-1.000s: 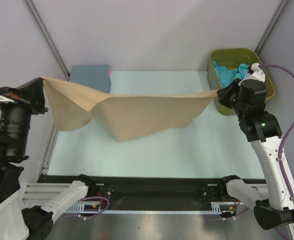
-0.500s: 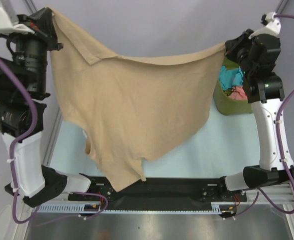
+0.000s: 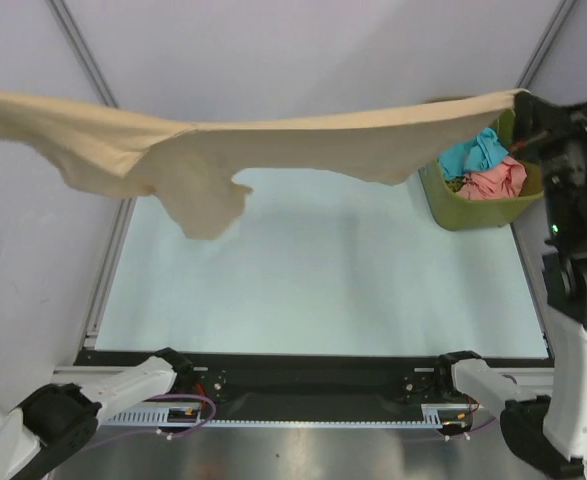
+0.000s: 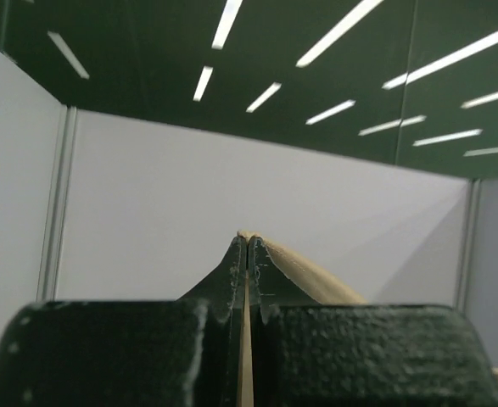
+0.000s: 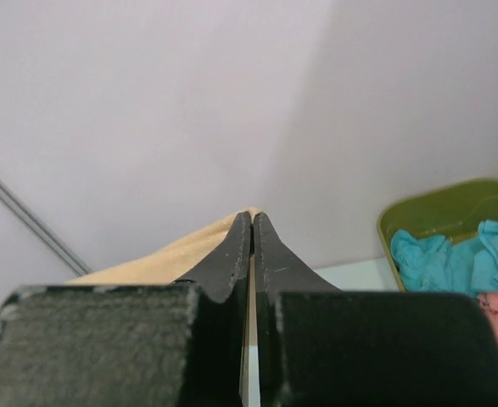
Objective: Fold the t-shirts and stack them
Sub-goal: Flatten the tshirt out
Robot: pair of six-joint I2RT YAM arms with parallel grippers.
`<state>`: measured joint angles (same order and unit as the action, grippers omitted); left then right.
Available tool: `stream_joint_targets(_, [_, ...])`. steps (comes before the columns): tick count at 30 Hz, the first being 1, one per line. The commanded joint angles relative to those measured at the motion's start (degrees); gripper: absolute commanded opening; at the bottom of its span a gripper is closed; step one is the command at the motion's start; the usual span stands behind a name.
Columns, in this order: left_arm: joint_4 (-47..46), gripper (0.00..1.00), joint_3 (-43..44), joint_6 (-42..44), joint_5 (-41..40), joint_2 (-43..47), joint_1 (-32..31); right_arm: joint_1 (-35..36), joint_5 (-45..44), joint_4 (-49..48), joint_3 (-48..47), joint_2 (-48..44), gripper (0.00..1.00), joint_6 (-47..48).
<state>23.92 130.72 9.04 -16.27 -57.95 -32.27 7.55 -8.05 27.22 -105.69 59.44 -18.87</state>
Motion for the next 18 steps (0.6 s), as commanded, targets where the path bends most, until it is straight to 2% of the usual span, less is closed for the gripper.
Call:
stream_joint_targets(1, [-3.97,0.00,0.33,1.60,-1.57,4.59,-2.96,0.01,-1.44,-0.08,0.40,-5.64,0.00,2.35])
stream_joint_targets(5, [-2.22,0.00,0.94,-1.38,0.10,7.86,-3.06,0.01,-1.61,3.01,0.13,-10.39,0.00,0.51])
stream_joint_targets(11, [-1.86,0.01,-0.10,-3.50,1.42,4.53,-3.06,-0.08,1.19,2.66,2.23,-9.79,0.00,-3.01])
stream_joint_targets(13, [-3.70,0.00,-4.57,-3.59,1.33,2.94,-3.06,0.01,1.81,0.30,6.18,-8.56,0.00,-3.45])
stream_joint_targets(18, [-14.32,0.00,-26.63,-0.26,-3.23,2.41,-3.06,0.01,3.75,-9.70,18.83,-4.08,0.00,-3.80])
